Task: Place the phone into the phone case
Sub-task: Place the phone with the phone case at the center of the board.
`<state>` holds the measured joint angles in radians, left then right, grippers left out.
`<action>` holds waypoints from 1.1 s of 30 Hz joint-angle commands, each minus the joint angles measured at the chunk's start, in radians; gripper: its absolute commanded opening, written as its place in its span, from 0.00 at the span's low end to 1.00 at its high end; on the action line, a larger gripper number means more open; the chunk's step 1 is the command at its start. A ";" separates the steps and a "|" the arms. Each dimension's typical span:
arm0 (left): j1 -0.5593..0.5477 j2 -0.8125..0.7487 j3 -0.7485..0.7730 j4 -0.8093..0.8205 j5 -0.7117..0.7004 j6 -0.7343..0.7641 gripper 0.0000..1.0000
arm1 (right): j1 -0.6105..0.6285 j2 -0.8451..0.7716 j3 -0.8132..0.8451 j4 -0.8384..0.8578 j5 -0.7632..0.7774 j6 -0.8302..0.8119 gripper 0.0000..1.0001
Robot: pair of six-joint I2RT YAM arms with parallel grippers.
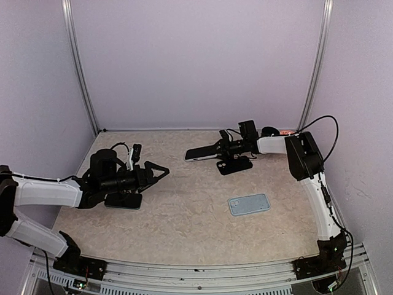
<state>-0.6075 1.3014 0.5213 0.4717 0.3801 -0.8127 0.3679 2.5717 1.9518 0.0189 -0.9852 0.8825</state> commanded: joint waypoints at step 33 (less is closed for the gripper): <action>0.000 0.067 -0.047 0.130 0.028 -0.044 0.99 | -0.022 -0.056 0.110 -0.259 0.170 -0.198 0.52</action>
<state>-0.6075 1.3651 0.4934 0.5629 0.3962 -0.8516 0.3569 2.5076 1.9995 -0.2623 -0.8066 0.7029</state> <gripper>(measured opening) 0.987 0.515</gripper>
